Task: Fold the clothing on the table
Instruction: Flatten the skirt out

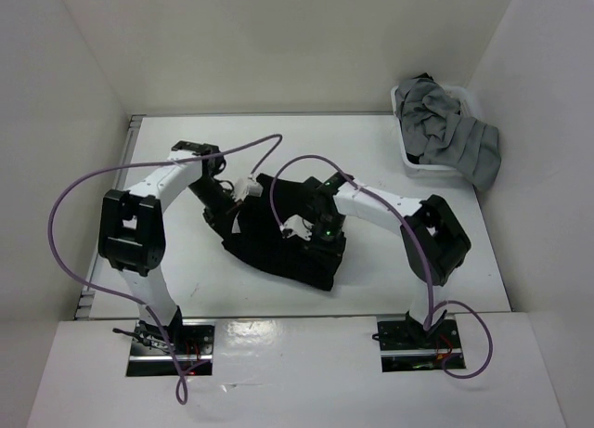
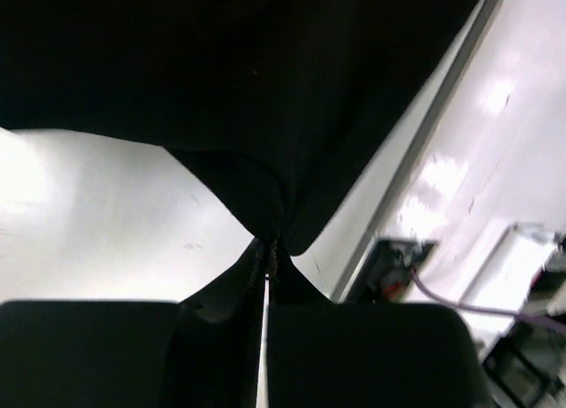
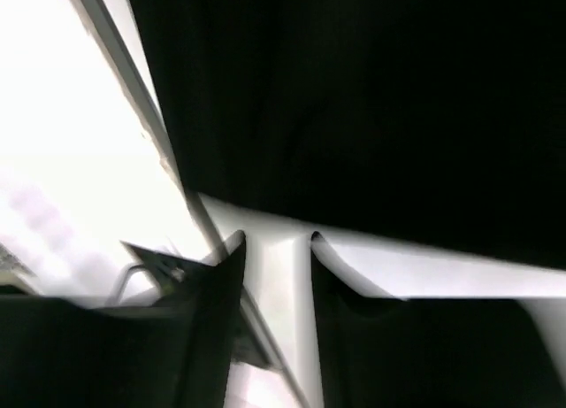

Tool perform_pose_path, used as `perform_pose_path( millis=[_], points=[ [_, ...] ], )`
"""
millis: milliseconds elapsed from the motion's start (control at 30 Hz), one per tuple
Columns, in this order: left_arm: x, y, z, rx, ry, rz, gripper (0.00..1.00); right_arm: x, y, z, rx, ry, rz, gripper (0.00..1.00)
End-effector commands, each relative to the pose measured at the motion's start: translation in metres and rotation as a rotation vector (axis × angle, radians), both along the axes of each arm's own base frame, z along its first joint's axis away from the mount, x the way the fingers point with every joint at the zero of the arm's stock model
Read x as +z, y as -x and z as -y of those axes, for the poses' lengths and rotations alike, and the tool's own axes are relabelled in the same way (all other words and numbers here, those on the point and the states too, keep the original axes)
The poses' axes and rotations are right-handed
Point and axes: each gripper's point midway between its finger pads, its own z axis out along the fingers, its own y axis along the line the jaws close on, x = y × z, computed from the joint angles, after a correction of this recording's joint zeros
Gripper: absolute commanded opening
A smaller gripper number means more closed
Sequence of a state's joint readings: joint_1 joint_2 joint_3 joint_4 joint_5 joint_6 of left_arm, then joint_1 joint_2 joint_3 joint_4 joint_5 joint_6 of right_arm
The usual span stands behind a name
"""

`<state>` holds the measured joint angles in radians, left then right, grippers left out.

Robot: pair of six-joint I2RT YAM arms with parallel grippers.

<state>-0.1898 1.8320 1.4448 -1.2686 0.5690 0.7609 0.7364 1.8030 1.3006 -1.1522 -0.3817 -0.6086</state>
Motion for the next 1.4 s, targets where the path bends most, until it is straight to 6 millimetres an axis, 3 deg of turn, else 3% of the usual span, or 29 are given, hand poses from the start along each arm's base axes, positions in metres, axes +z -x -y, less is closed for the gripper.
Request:
perform_pose_path(
  millis=[0,67,100,167,200,233,267,300,367,400,467,500,567,600,667,733,833,967,1233,1367],
  points=[
    [-0.004,0.023,-0.019,-0.082,-0.114,0.003,0.02,0.007,0.010,0.015,0.029,0.024,-0.022,0.46],
    [-0.012,0.036,-0.026,-0.101,-0.159,-0.025,0.09,0.011,0.007,0.016,0.030,0.023,0.003,0.58],
    [-0.014,0.039,-0.029,-0.104,-0.170,-0.036,0.16,0.016,0.005,0.018,0.032,0.019,0.033,0.65],
    [-0.014,0.041,-0.031,-0.113,-0.177,-0.031,0.25,0.026,-0.008,0.021,-0.005,-0.002,0.076,0.70],
    [-0.013,0.041,-0.031,-0.113,-0.175,-0.022,0.29,0.039,-0.019,0.020,-0.026,-0.036,0.118,0.78],
    [-0.007,0.036,-0.030,-0.110,-0.170,0.006,0.40,0.046,-0.027,0.021,-0.048,-0.053,0.142,0.78],
    [0.001,0.025,-0.027,-0.092,-0.144,0.041,0.44,0.054,-0.053,0.023,-0.132,-0.085,0.210,0.79],
    [0.009,0.018,-0.022,-0.086,-0.121,0.075,0.48,0.061,-0.067,0.025,-0.179,-0.107,0.244,0.79],
    [0.024,0.002,-0.018,-0.050,-0.066,0.125,0.69,0.069,-0.093,0.031,-0.273,-0.138,0.297,0.80],
    [0.031,-0.006,-0.016,-0.037,-0.044,0.151,0.72,0.075,-0.115,0.036,-0.373,-0.165,0.339,0.80],
    [0.046,-0.022,-0.002,-0.029,0.029,0.192,0.79,0.071,-0.136,0.039,-0.485,-0.170,0.363,0.80],
    [0.043,-0.037,0.001,-0.011,0.051,0.211,0.79,0.071,-0.151,0.041,-0.567,-0.189,0.379,0.80],
    [0.039,-0.052,0.011,0.041,0.084,0.199,0.79,0.058,-0.163,0.038,-0.620,-0.187,0.364,0.78],
    [0.026,-0.073,0.017,0.070,0.096,0.214,0.79,0.055,-0.174,0.038,-0.670,-0.192,0.378,0.76],
    [0.012,-0.089,0.023,0.156,0.089,0.177,0.68,0.041,-0.184,0.035,-0.698,-0.174,0.370,0.73],
    [-0.008,-0.108,0.032,0.216,0.071,0.166,0.64,0.035,-0.192,0.032,-0.710,-0.178,0.370,0.71],
    [-0.016,-0.141,0.034,0.291,0.057,0.231,0.61,0.026,-0.203,0.033,-0.730,-0.173,0.378,0.70],
    [-0.009,-0.182,0.042,0.417,0.101,0.277,0.59,0.022,-0.217,0.029,-0.747,-0.193,0.383,0.70],
    [0.002,-0.224,0.045,0.529,0.165,0.327,0.56,0.009,-0.226,0.035,-0.779,-0.202,0.351,0.70],
    [-0.028,-0.230,0.044,0.536,0.128,0.268,0.54,0.009,-0.226,0.034,-0.768,-0.209,0.349,0.70]
  ],
)
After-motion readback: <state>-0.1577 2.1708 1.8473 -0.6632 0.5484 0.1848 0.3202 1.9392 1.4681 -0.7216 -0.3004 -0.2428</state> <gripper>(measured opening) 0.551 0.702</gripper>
